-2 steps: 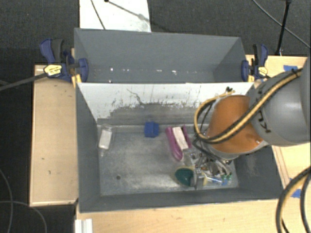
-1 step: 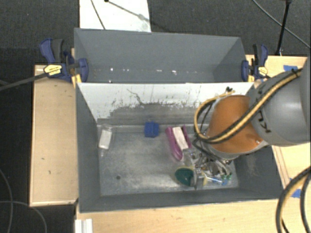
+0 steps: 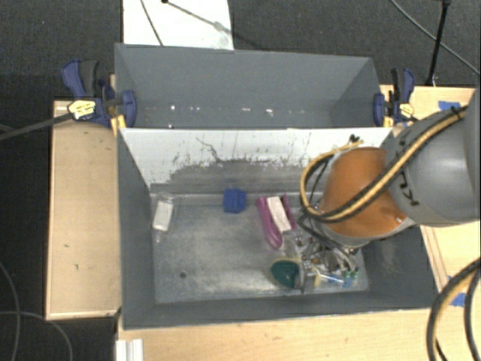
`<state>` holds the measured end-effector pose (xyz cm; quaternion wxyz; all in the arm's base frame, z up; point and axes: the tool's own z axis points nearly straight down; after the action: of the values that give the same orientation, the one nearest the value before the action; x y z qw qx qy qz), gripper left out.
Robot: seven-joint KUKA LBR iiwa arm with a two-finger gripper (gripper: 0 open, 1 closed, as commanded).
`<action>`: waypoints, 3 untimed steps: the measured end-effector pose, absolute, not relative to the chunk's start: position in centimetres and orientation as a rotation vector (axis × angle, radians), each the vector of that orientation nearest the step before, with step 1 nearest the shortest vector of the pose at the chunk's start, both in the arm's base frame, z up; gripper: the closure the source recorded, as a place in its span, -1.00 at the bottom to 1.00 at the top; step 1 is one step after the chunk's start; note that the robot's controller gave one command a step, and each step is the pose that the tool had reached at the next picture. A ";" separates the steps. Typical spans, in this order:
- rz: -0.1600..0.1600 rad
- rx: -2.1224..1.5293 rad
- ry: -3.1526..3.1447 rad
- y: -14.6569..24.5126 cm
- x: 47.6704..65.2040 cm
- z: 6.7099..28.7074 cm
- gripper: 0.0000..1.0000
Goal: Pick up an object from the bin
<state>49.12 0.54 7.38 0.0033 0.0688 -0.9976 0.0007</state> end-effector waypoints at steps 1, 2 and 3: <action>0.002 0.216 -3.128 0.5 49.1 7.4 1.00; 0.002 0.216 -3.128 0.5 49.1 7.4 1.00; 0.002 0.216 -3.127 0.5 49.1 7.4 1.00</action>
Offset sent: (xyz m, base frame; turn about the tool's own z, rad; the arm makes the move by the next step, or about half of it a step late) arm 0.0000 0.0000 0.0000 0.0000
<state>49.12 0.54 7.38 0.0033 0.0690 -0.9976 0.0007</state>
